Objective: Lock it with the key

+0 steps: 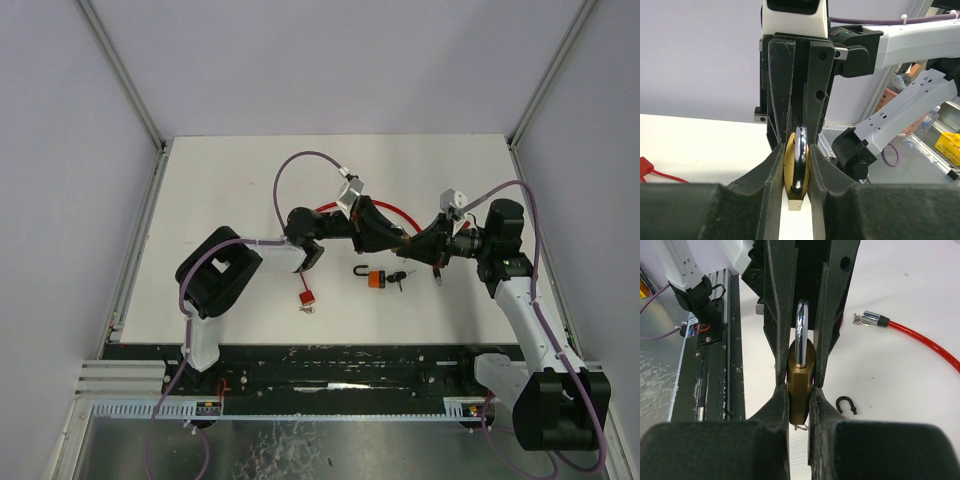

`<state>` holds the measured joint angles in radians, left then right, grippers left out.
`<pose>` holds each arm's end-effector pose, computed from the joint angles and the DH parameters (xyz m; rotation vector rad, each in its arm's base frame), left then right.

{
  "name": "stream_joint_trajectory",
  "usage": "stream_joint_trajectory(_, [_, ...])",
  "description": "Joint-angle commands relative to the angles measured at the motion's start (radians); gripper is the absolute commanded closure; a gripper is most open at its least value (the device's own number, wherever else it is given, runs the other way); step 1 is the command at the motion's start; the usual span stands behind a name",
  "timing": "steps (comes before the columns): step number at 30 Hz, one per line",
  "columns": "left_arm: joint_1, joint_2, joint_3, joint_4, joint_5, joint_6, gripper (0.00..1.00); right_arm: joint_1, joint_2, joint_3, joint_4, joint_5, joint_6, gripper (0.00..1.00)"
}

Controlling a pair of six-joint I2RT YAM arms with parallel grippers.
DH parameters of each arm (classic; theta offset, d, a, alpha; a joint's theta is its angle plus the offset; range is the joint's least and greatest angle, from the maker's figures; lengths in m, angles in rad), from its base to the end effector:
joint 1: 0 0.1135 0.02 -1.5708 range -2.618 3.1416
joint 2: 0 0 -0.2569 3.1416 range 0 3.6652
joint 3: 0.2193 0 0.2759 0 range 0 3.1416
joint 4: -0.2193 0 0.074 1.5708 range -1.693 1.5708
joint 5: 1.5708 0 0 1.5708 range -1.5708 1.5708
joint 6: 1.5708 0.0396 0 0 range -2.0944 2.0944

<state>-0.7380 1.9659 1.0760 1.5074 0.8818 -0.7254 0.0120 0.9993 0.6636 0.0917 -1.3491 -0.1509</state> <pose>0.2871 -0.3024 0.2366 0.9368 1.0122 -1.6749 0.2349 0.0415 0.2776 -1.0418 1.3991 1.0998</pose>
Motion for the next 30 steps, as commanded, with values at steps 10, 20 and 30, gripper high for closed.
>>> stream_joint_trajectory(10, [0.001, -0.013, 0.058, 0.103, -0.068, -0.129, 0.58, -0.028, -0.037, 0.066, 0.133, -0.126, 0.177, 1.00])
stream_joint_trajectory(20, [0.014, -0.035, 0.032, 0.103, -0.022, -0.056, 0.48, -0.056, -0.039, 0.078, 0.152, -0.127, 0.219, 1.00])
stream_joint_trajectory(30, [-0.013, -0.032, 0.044, 0.103, -0.019, -0.052, 0.63, -0.060, -0.029, 0.071, 0.162, -0.126, 0.222, 1.00])
